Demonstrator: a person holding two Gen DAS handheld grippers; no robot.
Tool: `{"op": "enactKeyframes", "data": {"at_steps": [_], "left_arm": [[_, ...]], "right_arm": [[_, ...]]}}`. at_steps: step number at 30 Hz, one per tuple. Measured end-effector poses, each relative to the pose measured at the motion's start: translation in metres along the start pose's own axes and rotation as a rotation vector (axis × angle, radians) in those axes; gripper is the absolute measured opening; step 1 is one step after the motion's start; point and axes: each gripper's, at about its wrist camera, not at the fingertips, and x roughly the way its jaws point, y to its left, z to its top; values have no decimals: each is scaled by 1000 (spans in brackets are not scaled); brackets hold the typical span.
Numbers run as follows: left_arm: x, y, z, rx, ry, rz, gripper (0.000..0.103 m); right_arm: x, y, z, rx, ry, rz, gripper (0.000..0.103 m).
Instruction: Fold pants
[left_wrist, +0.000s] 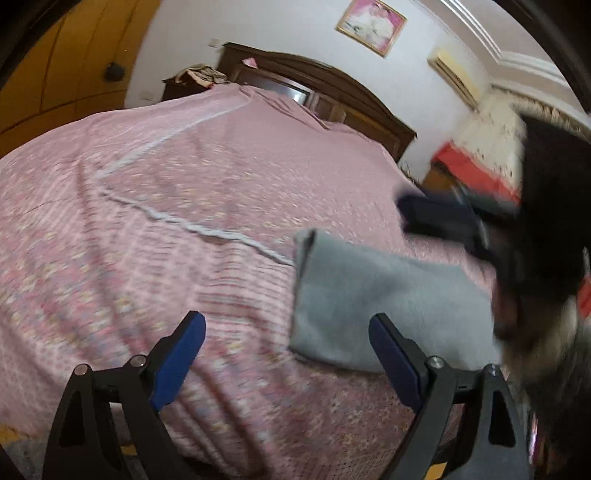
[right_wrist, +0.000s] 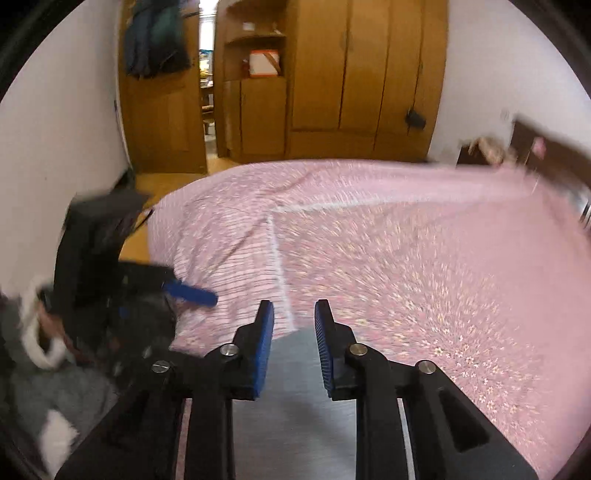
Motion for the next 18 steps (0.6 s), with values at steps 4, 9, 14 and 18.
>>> {"op": "enactKeyframes", "data": {"at_steps": [4,9,14,18], "left_arm": [[28,-6,3,-44,53,-19,89],[36,-9,-2,-34,69,-2,42],[40,4,-7,-109,81,-23,33],[43,-2,-9,-110,95,-25,57]], "right_arm": [[39,-22,-5,-58,194,75,21],[83,-12,-21,-209,364,14,21],[95,0,-25,-263,339,-80,34],[90,-17,-17,-177,321,-7,22]]}}
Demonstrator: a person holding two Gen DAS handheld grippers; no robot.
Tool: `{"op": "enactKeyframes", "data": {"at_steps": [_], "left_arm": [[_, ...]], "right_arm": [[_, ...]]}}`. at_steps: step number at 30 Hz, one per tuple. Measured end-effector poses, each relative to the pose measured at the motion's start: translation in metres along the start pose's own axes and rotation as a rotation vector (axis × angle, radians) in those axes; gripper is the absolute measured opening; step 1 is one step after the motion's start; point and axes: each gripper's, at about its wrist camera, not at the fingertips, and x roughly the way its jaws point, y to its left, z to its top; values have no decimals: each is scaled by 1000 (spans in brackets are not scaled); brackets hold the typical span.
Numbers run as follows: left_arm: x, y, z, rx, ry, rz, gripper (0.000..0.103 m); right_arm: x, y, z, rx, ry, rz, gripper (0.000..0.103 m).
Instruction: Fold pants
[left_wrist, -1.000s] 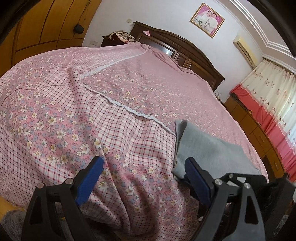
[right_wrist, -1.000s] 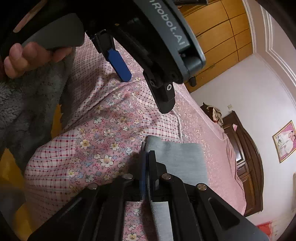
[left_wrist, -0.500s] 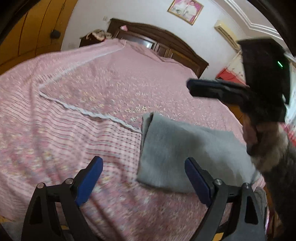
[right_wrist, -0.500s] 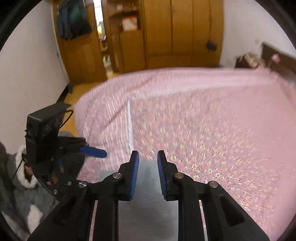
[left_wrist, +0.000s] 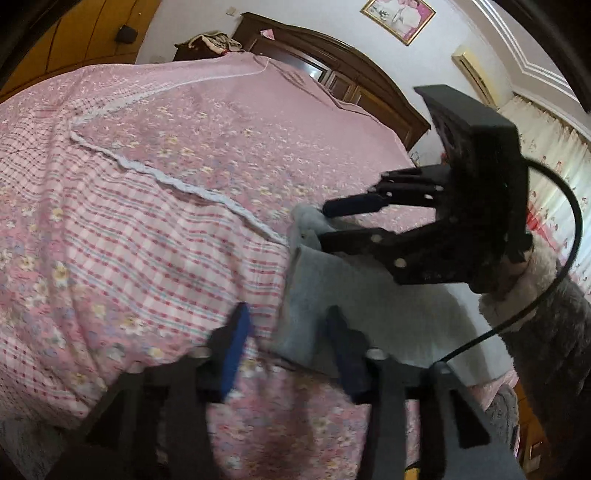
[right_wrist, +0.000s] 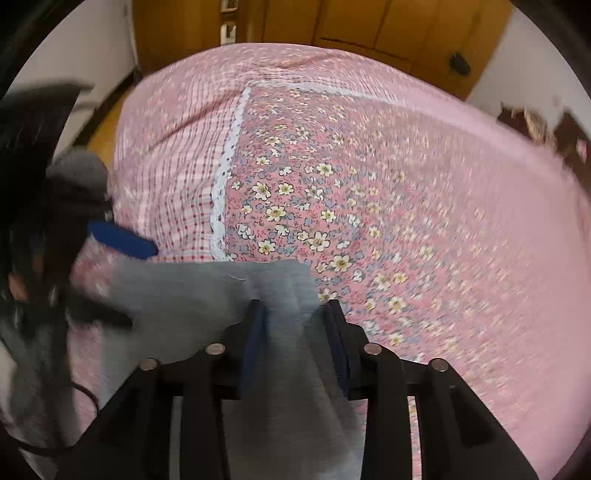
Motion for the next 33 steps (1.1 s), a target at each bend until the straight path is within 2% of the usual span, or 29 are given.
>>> {"op": "enactKeyframes", "data": {"at_steps": [1,2,3,4,6,8,12,15,16,17,22,24,26,28,29,31,33], "left_arm": [[2,-7,-1,18,-2,-3,57],[3,-14,-3,43,-4,19,51],[3,-22,-5,59,-5,38,26],[4,-24,-7,52,3,44,16],[6,-22,-10,-6,0,9,10],[0,-18,-15,-61,-24,-8,7],[-3,-26,-25,-46,-49,36,7],[2,-28,-30,-15,-53,63,7],[4,-31,-31,-8,-54,68,7],[6,-33,-31,-5,-56,69,7],[-3,-31,-34,-16,-54,51,7],[-4,-31,-35,-16,-55,48,7],[-9,-26,-37,-15,-57,44,7],[-14,-17,-36,-14,-58,38,7],[-17,-15,-37,-14,-60,33,7],[-19,-13,-38,-15,-61,28,7],[-18,-10,-40,-15,-57,26,7]], "right_arm": [[-4,1,0,-14,-13,-19,15],[-8,5,0,-44,-22,-52,11],[-14,13,-2,-74,-30,-88,10],[-17,19,-1,-107,-41,-128,10],[-20,30,0,-168,-45,-188,10],[-20,42,3,-247,-35,-245,9],[-12,58,1,-378,-9,-361,10],[-9,64,1,-404,-15,-377,9],[-8,66,2,-420,-24,-388,1],[-8,68,2,-438,-40,-416,1],[-11,72,15,-463,-108,-440,1],[-17,66,21,-435,-137,-450,1],[-24,46,27,-316,-155,-373,2],[-38,11,26,-110,-163,-188,3],[-40,-1,24,-50,-168,-122,3],[-46,-20,14,36,-184,-45,14],[-45,-29,7,74,-178,2,16]]}}
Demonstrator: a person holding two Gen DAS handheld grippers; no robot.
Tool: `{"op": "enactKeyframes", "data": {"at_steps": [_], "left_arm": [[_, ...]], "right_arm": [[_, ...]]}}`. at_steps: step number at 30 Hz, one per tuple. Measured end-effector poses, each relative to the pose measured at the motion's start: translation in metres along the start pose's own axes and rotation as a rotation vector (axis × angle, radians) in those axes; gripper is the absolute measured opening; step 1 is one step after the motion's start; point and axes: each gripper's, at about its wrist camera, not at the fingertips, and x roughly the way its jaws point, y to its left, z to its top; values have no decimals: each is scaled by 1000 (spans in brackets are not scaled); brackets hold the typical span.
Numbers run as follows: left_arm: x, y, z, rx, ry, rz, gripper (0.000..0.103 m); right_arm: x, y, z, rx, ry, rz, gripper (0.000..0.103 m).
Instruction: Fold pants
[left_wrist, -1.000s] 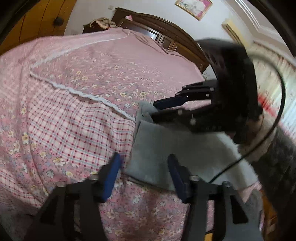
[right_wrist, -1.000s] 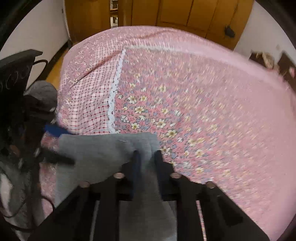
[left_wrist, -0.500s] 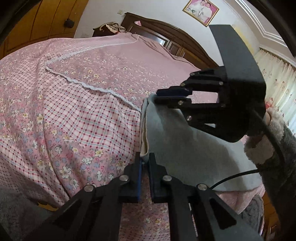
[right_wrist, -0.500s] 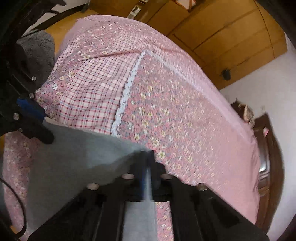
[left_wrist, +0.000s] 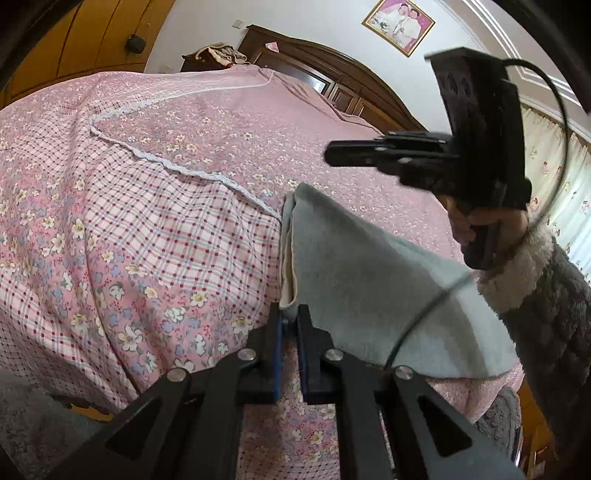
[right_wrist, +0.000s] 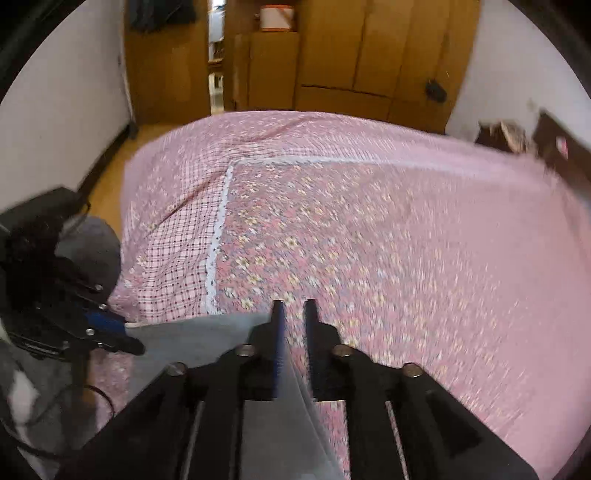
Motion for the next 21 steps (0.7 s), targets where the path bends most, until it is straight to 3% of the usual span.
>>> {"op": "enactKeyframes", "data": {"at_steps": [2,4,6,9,11,12,14,17,18,20,21], "left_arm": [[1,1,-1,-2,2,-2,7],[0,1,-3,-3,3,-4,7],[2,1,-4,-1,4,-3,7],[4,0,-6,0,11,-3,7],[5,1,-7,0,11,-4,7],[5,1,-8,0,12,-5,7],[6,1,-8,-1,15,-6,7],[8,2,-9,-7,21,-9,7],[10,3,-9,-8,21,-8,7],[12,4,-9,-7,21,-8,7],[12,5,-9,-7,21,-9,7]], "right_arm": [[10,-1,-4,8,42,46,17],[24,5,-9,-26,98,42,25],[44,10,-12,-51,155,41,28],[44,12,-12,-62,119,33,28],[38,20,-9,-106,67,-47,17],[36,27,-8,-146,54,-88,2],[38,35,-7,-184,78,-68,2],[41,43,-6,-222,110,-110,2],[41,39,-5,-210,112,-103,4],[41,31,-2,-162,131,-14,21],[41,30,-2,-151,142,12,39]]}}
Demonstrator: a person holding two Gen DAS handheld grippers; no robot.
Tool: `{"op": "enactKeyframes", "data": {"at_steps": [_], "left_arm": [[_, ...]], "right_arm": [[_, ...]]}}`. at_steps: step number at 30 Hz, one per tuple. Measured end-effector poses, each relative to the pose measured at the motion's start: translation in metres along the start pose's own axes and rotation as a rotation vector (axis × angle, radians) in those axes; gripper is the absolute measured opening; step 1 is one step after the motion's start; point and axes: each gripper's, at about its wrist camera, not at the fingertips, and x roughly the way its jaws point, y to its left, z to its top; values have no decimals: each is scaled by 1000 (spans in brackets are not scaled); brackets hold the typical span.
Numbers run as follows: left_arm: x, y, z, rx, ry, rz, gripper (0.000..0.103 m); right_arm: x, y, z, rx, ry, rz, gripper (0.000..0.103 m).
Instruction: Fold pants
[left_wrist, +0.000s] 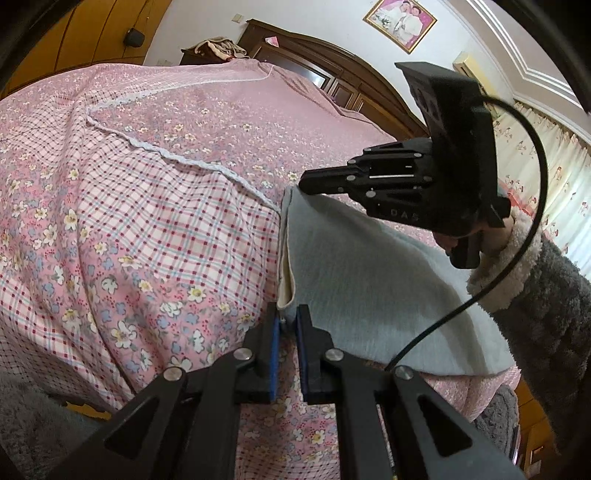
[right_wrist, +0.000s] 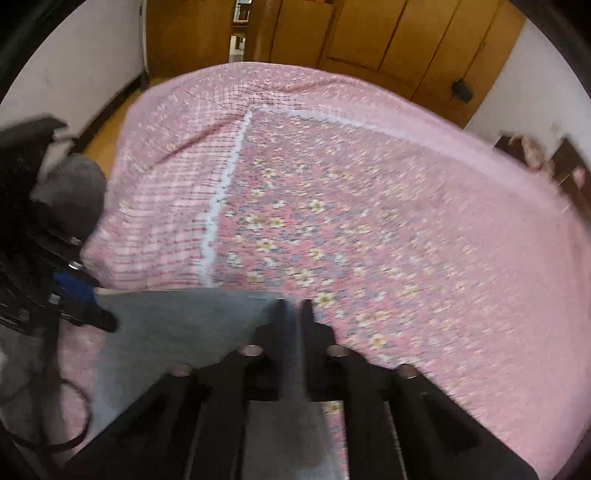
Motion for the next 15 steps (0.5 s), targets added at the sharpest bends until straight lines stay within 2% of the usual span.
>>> {"op": "enactKeyframes", "data": {"at_steps": [1,3,5,6,7,13,14,15], "left_arm": [[1,1,-1,0,1,-1,7],[0,1,-1,0,2,-3,7],[1,2,-1,1,4,-2,7],[0,2,-1,1,3,-3,7],[1,3,-1,1,4,-3,7],[0,1,-2,-3,5,-6,7],[1,2,-2,-3,5,-7,7],[1,2,-2,-3,5,-8,7]], "right_arm": [[2,-1,0,1,8,-12,45],[4,-3,-3,6,20,-6,45],[0,-4,-6,16,-2,1,30],[-2,-1,-6,0,-17,-15,11],[-4,3,-6,-20,-22,-38,9],[-1,12,-5,-50,20,-52,9],[-2,12,-5,-49,16,-59,10],[-2,10,-5,-42,19,-60,18]]}}
